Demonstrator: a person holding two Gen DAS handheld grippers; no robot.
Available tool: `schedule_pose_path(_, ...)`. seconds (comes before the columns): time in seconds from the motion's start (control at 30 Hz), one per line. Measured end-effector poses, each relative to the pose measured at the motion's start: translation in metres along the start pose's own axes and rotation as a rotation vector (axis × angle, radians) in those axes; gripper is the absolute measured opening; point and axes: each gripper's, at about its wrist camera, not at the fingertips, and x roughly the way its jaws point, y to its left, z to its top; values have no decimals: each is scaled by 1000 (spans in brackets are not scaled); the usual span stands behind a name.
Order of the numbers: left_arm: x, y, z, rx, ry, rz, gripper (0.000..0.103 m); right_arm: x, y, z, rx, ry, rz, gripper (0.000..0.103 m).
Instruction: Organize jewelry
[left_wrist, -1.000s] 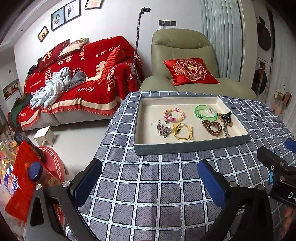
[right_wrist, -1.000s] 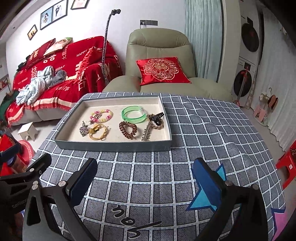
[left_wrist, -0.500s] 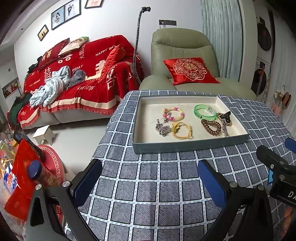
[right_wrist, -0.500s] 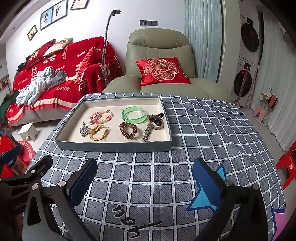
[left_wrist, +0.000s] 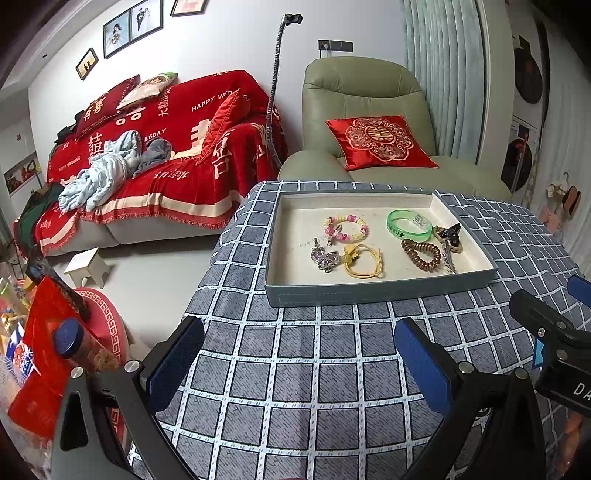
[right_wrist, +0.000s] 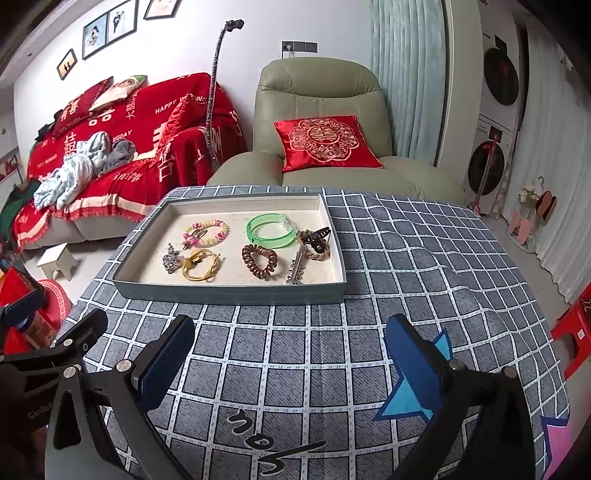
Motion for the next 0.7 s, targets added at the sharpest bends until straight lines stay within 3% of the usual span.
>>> schedule_pose_path(0.7,0,2,0,-5,4,-3,103,-1,3,1,-1,0,5,103)
